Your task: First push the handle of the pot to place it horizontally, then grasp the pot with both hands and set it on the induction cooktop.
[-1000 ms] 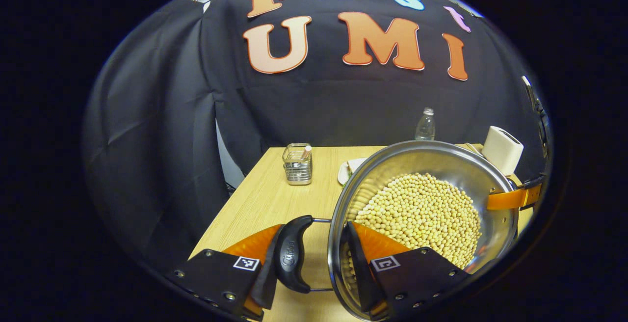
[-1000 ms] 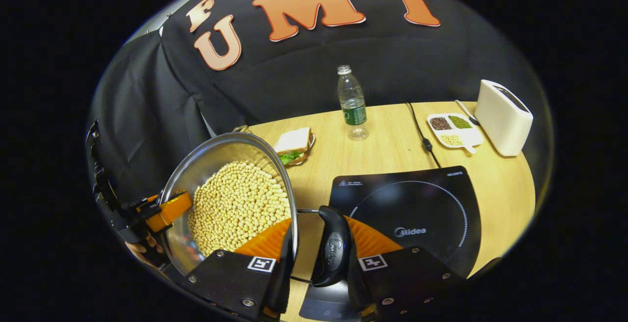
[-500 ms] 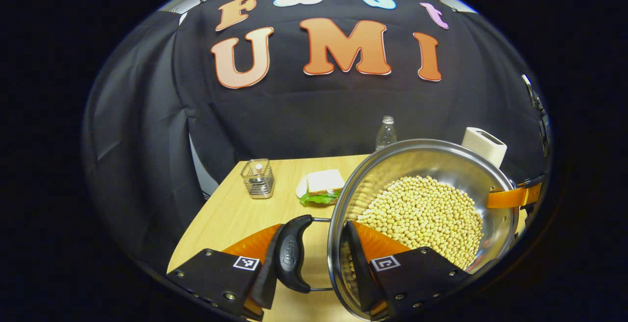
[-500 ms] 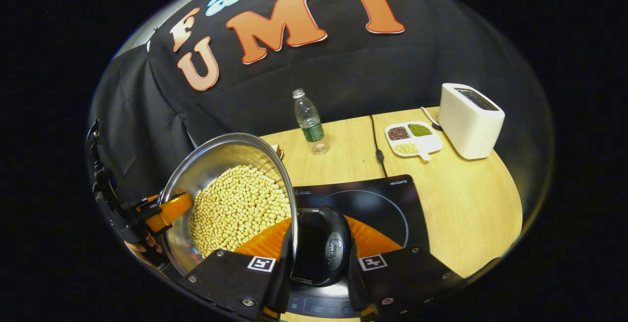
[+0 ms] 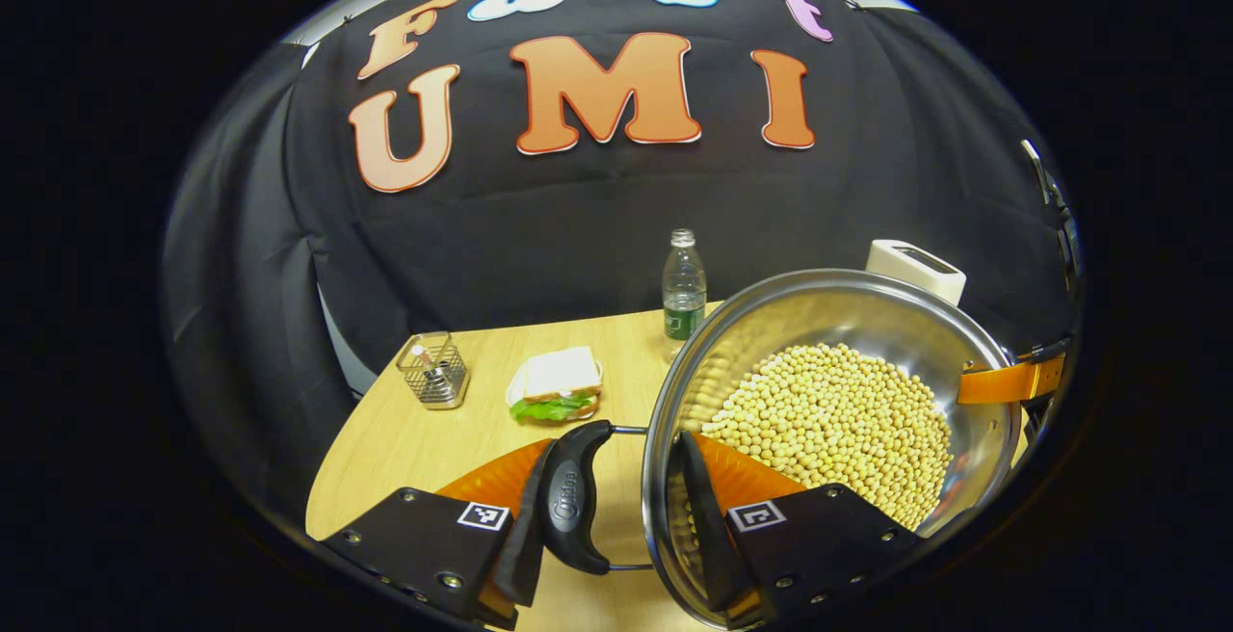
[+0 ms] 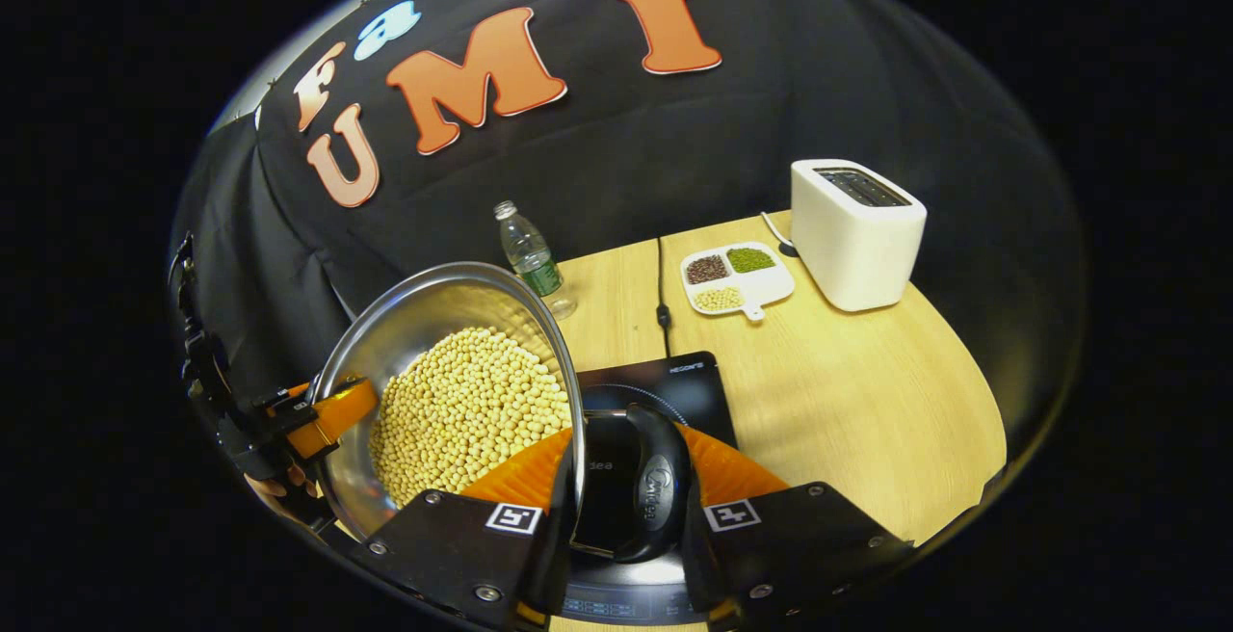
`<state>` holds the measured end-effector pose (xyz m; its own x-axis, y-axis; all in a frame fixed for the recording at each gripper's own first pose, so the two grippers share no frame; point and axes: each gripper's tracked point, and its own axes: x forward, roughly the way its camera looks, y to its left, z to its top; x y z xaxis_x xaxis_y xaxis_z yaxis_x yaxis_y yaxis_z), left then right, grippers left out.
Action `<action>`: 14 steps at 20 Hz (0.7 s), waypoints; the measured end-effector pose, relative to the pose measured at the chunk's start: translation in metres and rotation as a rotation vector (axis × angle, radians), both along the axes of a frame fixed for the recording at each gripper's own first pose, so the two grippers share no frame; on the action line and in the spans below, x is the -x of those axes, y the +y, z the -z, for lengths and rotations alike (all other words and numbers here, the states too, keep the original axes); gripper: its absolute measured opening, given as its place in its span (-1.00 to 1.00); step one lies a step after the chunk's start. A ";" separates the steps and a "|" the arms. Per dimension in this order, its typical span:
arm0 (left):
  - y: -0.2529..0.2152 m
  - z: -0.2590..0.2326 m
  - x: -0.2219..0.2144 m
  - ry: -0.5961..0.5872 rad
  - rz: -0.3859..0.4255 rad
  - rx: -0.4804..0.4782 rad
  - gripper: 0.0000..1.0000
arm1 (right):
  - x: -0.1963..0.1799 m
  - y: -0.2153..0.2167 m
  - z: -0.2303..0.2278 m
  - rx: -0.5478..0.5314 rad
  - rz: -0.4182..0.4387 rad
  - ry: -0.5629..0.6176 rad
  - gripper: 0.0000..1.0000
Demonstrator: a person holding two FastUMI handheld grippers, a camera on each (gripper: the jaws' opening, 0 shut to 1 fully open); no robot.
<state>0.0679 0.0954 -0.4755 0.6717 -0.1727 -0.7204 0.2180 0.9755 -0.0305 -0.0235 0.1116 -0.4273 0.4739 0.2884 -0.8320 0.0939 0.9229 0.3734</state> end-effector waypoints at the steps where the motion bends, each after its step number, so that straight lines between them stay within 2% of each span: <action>1: 0.000 0.001 -0.001 0.008 0.002 0.004 0.34 | 0.000 -0.006 0.002 0.004 0.006 0.003 -0.07; 4: -0.003 0.002 -0.004 0.008 0.018 0.000 0.34 | 0.001 -0.017 0.012 0.002 0.023 0.024 -0.06; 5: -0.003 0.003 -0.006 0.006 0.026 -0.006 0.34 | 0.000 -0.020 0.016 0.003 0.026 0.030 -0.14; 6: -0.004 0.005 -0.005 0.006 0.030 -0.007 0.34 | -0.001 -0.022 0.020 0.003 0.031 0.033 -0.14; 7: -0.004 0.007 -0.006 0.009 0.033 -0.004 0.34 | -0.002 -0.025 0.022 0.002 0.037 0.035 -0.06; 8: -0.007 0.007 -0.004 0.014 0.034 0.000 0.34 | -0.001 -0.028 0.024 0.004 0.038 0.038 -0.06; 9: -0.008 0.008 -0.003 0.018 0.037 0.000 0.34 | -0.001 -0.031 0.026 0.006 0.041 0.042 -0.14; 10: -0.009 0.009 -0.004 0.022 0.038 0.001 0.34 | 0.000 -0.034 0.030 0.008 0.041 0.046 -0.06; 14: -0.009 0.012 0.000 0.048 0.046 -0.002 0.35 | 0.004 -0.038 0.045 0.008 0.044 0.069 -0.06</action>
